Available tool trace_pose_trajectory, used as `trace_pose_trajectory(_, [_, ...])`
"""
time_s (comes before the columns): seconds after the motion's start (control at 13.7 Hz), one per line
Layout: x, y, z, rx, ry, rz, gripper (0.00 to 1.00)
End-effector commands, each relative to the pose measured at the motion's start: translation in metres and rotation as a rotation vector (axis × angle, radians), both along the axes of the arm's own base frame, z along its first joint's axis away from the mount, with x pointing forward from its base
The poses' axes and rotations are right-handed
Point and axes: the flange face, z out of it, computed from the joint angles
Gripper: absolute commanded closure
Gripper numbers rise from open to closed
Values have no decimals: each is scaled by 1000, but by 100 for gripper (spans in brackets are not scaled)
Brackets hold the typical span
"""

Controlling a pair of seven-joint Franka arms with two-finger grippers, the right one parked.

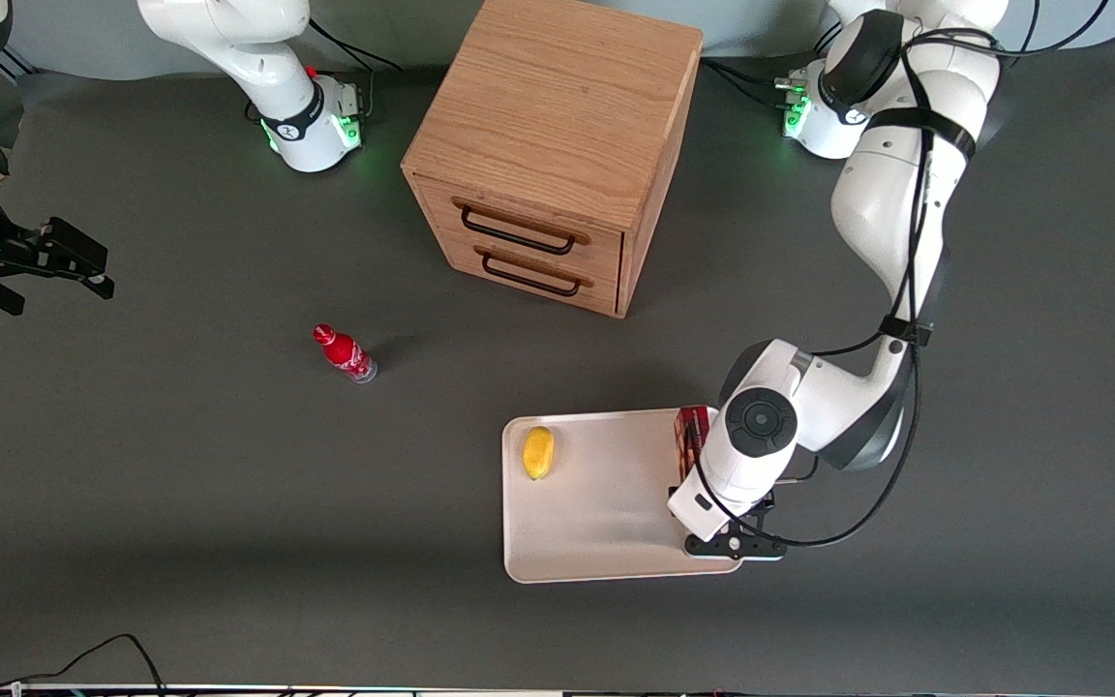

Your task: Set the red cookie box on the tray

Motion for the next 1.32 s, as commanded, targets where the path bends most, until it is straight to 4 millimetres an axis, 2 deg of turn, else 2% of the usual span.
trace_pose_trajectory(0.0, [-17, 18, 74, 78, 45, 32, 0])
trace_pose_trajectory(0.15, [-30, 31, 130, 57, 101, 45, 0])
trace_pose_trajectory(0.29, [-42, 56, 183, 31, 141, -12, 0])
trace_pose_trajectory(0.59, [-50, 175, 259, -9, 203, -84, 0])
trace_pose_trajectory(0.73, [-62, 230, 290, -26, 229, -130, 0])
trace_pose_trajectory(0.8, [-71, 249, 302, -16, 237, -147, 0])
trace_pose_trajectory(0.95, [-94, 265, 317, 15, 214, -152, 0])
trace_pose_trajectory(1.1, [-120, 262, 318, 46, 149, -145, 0])
trace_pose_trajectory(1.24, [-125, 259, 317, 50, 156, -170, 0])
